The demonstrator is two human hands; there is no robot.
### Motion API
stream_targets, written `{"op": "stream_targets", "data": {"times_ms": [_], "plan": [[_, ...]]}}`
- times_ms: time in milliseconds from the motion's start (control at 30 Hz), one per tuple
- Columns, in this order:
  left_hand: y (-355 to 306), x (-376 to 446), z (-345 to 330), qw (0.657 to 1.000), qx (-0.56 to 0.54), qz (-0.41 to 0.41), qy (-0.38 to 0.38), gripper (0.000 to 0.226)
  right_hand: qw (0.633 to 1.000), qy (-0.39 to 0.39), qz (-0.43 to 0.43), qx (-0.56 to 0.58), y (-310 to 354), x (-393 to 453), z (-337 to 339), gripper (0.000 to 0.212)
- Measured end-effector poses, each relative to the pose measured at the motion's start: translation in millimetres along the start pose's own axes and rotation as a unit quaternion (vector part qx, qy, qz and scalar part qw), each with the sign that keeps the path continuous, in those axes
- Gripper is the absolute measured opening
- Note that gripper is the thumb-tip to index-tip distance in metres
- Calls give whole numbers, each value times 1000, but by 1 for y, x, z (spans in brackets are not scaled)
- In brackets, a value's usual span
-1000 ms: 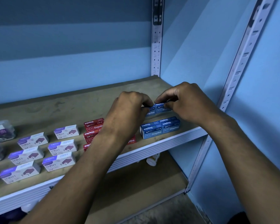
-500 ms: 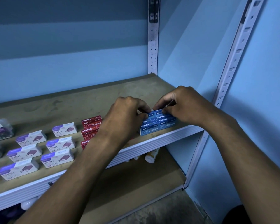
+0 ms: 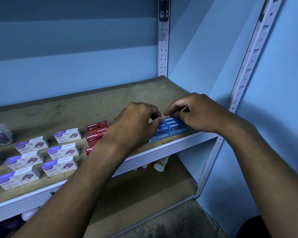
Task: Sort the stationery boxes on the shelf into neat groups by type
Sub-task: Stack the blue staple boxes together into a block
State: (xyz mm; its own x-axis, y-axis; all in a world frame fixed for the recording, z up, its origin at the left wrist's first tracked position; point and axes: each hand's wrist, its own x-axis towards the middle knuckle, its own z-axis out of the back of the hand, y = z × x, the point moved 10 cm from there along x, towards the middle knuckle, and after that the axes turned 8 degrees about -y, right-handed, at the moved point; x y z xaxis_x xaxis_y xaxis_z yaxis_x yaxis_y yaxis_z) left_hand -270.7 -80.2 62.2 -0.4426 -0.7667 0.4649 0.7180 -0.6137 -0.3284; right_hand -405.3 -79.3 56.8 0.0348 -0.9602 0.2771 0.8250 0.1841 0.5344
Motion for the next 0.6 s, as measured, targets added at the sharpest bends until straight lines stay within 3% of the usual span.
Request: {"op": "stream_targets", "data": {"times_ms": [267, 600], "plan": [[-4, -3, -4, 998, -18, -22, 47, 54, 991, 131, -32, -7, -6, -17, -14, 58], [-7, -5, -7, 999, -22, -14, 39, 63, 995, 93, -9, -34, -2, -10, -10, 40]]}}
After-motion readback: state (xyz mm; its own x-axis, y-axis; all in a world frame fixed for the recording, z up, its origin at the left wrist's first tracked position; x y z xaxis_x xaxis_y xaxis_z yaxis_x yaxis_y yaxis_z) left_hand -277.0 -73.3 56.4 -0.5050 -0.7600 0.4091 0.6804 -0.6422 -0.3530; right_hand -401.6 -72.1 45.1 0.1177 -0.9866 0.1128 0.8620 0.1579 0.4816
